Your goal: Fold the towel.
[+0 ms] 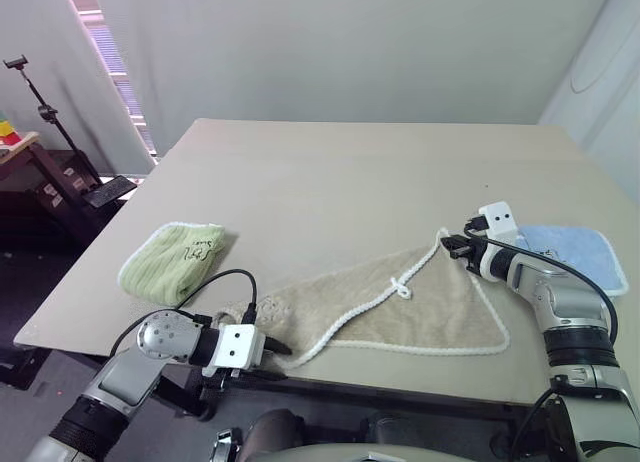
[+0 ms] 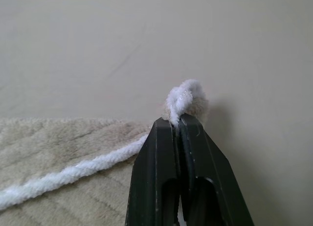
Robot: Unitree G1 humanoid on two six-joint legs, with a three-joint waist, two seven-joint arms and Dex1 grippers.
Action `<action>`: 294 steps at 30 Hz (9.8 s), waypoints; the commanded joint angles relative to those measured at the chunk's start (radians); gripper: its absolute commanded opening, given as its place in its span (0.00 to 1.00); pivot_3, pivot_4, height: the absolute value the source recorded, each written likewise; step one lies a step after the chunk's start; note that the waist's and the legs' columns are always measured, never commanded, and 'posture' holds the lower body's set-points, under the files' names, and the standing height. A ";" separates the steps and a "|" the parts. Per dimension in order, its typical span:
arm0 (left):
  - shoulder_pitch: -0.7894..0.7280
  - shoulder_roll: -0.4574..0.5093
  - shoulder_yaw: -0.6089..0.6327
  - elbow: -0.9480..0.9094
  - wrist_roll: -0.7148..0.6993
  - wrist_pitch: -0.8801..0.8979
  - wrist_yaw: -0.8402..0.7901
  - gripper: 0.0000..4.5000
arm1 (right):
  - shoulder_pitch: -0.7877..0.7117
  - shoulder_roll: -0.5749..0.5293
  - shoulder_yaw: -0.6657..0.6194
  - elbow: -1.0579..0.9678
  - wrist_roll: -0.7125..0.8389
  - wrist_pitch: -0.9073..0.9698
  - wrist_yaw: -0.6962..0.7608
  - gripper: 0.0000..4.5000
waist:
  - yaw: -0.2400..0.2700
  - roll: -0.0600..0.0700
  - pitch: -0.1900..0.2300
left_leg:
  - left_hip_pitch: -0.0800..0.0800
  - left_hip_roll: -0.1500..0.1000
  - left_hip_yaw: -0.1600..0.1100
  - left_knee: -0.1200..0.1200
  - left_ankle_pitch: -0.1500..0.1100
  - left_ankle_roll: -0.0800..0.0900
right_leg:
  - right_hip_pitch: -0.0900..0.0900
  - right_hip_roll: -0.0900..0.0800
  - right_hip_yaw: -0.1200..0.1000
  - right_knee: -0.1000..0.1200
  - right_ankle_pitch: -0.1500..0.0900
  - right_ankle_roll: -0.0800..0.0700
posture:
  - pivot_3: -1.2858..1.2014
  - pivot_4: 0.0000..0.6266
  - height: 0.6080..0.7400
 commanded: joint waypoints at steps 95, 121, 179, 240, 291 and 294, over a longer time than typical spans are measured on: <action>-0.004 0.021 0.117 0.014 -0.183 -0.026 -0.229 0.48 | 0.047 -0.017 -0.014 -0.120 0.036 -0.014 0.019 0.00 | -0.029 -0.015 0.009 | -0.008 0.011 0.012 -0.002 0.007 -0.004 | -0.014 0.007 -0.003 0.002 0.009 0.002 | 0.52 0.00 0.88; -0.084 0.015 0.017 -0.123 -0.086 0.145 -0.188 0.11 | 0.027 -0.011 -0.015 -0.108 0.038 -0.002 0.002 0.00 | -0.030 -0.014 0.008 | -0.006 0.012 0.018 -0.002 0.009 0.002 | -0.012 0.002 -0.001 0.003 0.009 0.002 | 0.52 0.00 0.88; -0.815 -0.239 0.541 0.862 -0.213 0.019 0.143 0.02 | -0.279 -0.031 -0.146 0.236 0.144 -0.410 0.155 0.00 | -0.078 -0.024 0.012 | -0.020 0.012 0.023 0.002 0.015 -0.006 | -0.029 0.004 0.001 0.012 0.010 0.008 | 0.52 0.00 0.88; -0.220 -0.127 0.540 0.430 -0.285 0.305 0.165 0.17 | 0.186 -0.073 -0.091 -0.149 0.319 0.039 0.195 0.00 | -0.052 -0.026 0.011 | -0.004 0.015 0.023 -0.012 0.012 -0.002 | -0.013 0.003 -0.003 -0.008 0.016 0.002 | 0.52 0.00 0.88; -0.095 -0.150 0.403 -0.094 -0.387 0.481 0.178 1.00 | 0.272 -0.017 -0.601 -0.075 0.887 0.933 -0.195 1.00 | -0.053 -0.027 0.010 | -0.003 0.016 0.023 -0.010 0.012 -0.001 | -0.011 0.004 -0.003 -0.008 0.016 0.001 | 0.52 0.00 0.88; -0.100 -0.157 0.404 -0.097 -0.397 0.491 0.189 1.00 | 0.246 -0.005 -0.591 -0.068 0.855 0.876 -0.218 1.00 | -0.052 -0.027 0.009 | -0.003 0.016 0.023 -0.010 0.012 -0.001 | -0.010 0.004 -0.003 -0.008 0.015 0.002 | 0.52 0.00 0.88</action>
